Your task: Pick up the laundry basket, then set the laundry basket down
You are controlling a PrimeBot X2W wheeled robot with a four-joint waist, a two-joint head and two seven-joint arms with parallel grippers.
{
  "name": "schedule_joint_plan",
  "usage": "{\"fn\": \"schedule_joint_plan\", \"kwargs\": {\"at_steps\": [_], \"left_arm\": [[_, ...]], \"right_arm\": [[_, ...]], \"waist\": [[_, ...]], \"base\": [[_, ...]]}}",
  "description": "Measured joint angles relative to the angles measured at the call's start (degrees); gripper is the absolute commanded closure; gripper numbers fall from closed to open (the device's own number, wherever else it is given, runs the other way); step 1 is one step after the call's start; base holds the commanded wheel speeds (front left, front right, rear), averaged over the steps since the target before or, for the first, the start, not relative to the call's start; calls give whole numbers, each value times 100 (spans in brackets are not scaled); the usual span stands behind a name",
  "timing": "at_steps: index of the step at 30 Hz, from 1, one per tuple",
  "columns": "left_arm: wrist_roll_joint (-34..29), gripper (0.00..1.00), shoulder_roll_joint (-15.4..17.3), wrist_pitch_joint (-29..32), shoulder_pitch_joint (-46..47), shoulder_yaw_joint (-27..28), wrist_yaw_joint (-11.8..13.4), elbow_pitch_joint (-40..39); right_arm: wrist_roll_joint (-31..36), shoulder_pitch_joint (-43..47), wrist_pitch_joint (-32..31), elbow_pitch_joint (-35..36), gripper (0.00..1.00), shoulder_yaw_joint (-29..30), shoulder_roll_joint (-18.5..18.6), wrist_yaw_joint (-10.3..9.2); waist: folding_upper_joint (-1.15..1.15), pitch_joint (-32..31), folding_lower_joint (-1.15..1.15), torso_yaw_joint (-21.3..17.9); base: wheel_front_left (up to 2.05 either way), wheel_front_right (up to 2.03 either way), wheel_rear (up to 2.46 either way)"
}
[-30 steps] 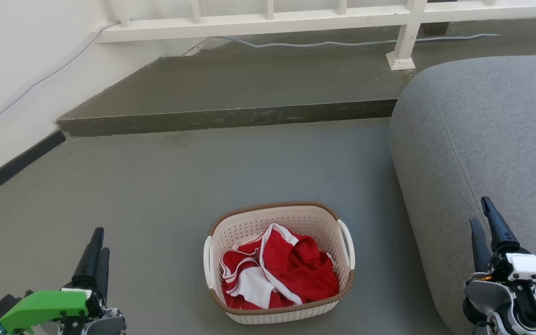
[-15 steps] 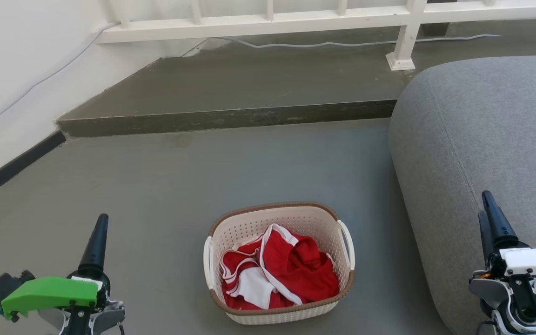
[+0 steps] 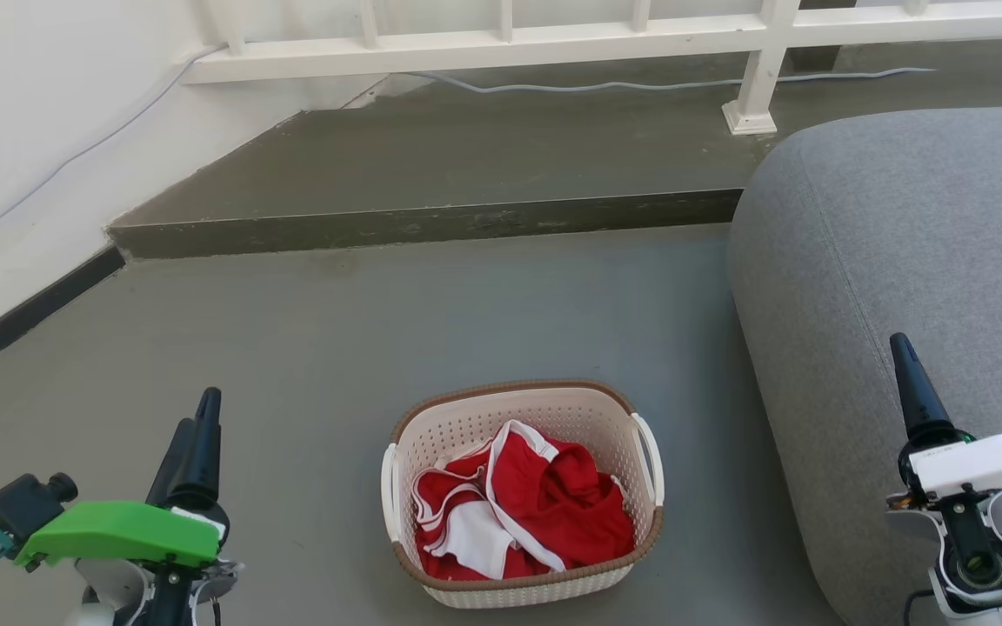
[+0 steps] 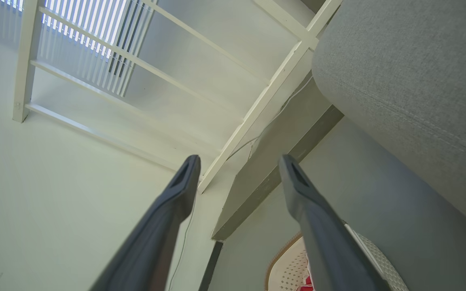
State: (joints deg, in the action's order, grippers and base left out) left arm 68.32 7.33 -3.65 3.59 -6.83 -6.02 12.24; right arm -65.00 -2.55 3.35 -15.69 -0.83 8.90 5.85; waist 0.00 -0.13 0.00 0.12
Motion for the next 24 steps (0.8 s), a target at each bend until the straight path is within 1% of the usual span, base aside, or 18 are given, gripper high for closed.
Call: {"fn": "schedule_joint_plan", "kwargs": {"at_steps": [5,7,10,12,14,16,18,21,24], "left_arm": [[-547,0,101,-100,7,-148,124,-22],[-699,0,102,-134,19,-231,159,-42],[-1000,0,108,-202,25,-303,244,-79],[-1078,0,116,-205,25,-328,260,-92],[-1288,0,127,-260,26,-415,322,-118],[-1572,0,138,-316,26,-493,399,-142],[-1828,0,171,-370,26,-615,454,-151],[-2143,0,229,-434,26,-714,513,-156],[-2436,0,270,-499,26,-821,605,-160]], "right_arm": [[580,-75,87,51,0,-192,100,-129],[758,-75,138,52,0,-256,126,-152],[1065,-76,203,54,0,-364,194,-235],[1179,-76,218,55,0,-396,205,-244],[1367,-77,267,56,0,-478,215,-260],[1655,-79,318,59,0,-577,229,-346],[1925,-79,385,58,0,-686,268,-353],[2129,-80,446,51,0,-760,285,-446],[2341,-80,513,42,0,-847,291,-471]], "waist": [[0,-8,0,0],[0,-11,0,-2],[0,-14,0,-4],[0,-15,0,-5],[0,-16,0,-8],[0,-17,0,-12],[0,-16,0,-15],[0,-14,0,-16],[0,-12,0,-16]], "base": [[0,0,0],[0,0,0],[0,0,0],[0,0,0],[0,0,0],[0,0,0],[0,0,0],[0,0,0],[0,0,0]]}}
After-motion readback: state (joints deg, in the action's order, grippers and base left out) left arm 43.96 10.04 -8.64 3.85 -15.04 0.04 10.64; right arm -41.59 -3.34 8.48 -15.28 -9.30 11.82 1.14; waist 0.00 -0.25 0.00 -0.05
